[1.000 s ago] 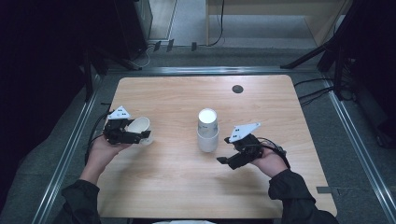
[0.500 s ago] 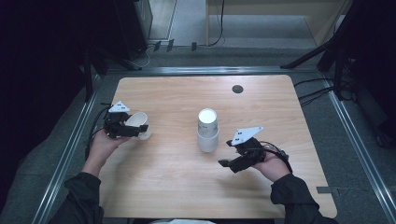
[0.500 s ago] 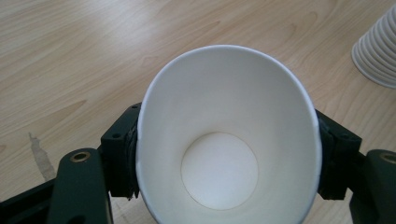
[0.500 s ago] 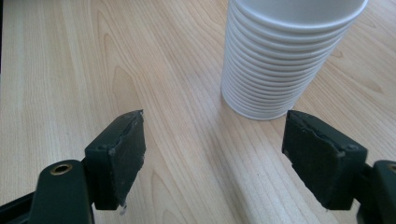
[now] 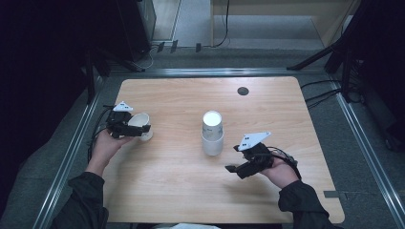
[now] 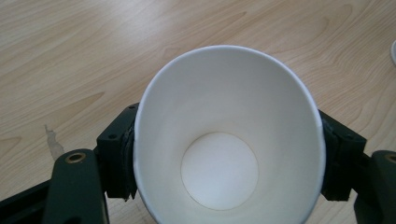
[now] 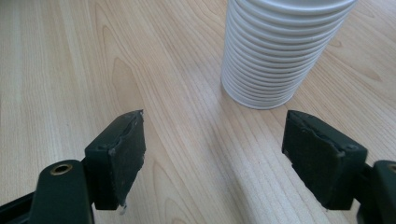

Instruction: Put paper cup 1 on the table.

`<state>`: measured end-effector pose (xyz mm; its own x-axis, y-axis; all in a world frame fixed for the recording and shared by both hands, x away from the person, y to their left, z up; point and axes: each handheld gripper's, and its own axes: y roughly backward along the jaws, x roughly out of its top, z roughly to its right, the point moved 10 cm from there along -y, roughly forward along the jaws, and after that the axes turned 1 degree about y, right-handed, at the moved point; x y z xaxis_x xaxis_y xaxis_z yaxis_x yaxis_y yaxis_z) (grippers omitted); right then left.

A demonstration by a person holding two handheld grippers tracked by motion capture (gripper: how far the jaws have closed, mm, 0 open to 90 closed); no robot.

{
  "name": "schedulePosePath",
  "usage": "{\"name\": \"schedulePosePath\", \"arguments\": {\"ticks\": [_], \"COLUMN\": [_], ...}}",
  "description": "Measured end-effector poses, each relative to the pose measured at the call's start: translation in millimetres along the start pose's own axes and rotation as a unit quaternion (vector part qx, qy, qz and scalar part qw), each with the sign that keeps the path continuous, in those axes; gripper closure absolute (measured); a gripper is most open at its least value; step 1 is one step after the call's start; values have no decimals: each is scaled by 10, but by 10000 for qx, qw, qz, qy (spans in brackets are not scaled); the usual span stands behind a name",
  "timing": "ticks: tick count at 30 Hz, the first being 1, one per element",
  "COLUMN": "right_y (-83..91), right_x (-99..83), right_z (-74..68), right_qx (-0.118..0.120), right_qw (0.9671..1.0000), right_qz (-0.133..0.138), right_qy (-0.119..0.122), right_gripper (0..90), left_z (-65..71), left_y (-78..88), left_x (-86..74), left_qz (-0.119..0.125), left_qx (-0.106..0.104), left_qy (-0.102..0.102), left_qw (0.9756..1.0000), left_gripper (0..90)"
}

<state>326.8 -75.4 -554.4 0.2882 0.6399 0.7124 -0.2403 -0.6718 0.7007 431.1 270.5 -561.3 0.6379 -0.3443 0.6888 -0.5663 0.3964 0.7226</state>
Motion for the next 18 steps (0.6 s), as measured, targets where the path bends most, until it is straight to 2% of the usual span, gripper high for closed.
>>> {"name": "schedulePosePath", "arguments": {"ticks": [6,18], "right_y": [-2,-10], "right_x": [13,7], "right_z": [-20,-26], "right_qx": [19,34], "right_qw": [10000,10000], "right_qz": [11,-23], "right_qy": [37,57], "right_gripper": [218,218], "left_z": [-16,-1], "left_y": [-27,-69], "left_x": [-29,-67], "left_qz": [-93,-231], "left_qx": [20,27], "left_qy": [41,-21], "left_qw": [9999,9997], "left_gripper": [237,223]}}
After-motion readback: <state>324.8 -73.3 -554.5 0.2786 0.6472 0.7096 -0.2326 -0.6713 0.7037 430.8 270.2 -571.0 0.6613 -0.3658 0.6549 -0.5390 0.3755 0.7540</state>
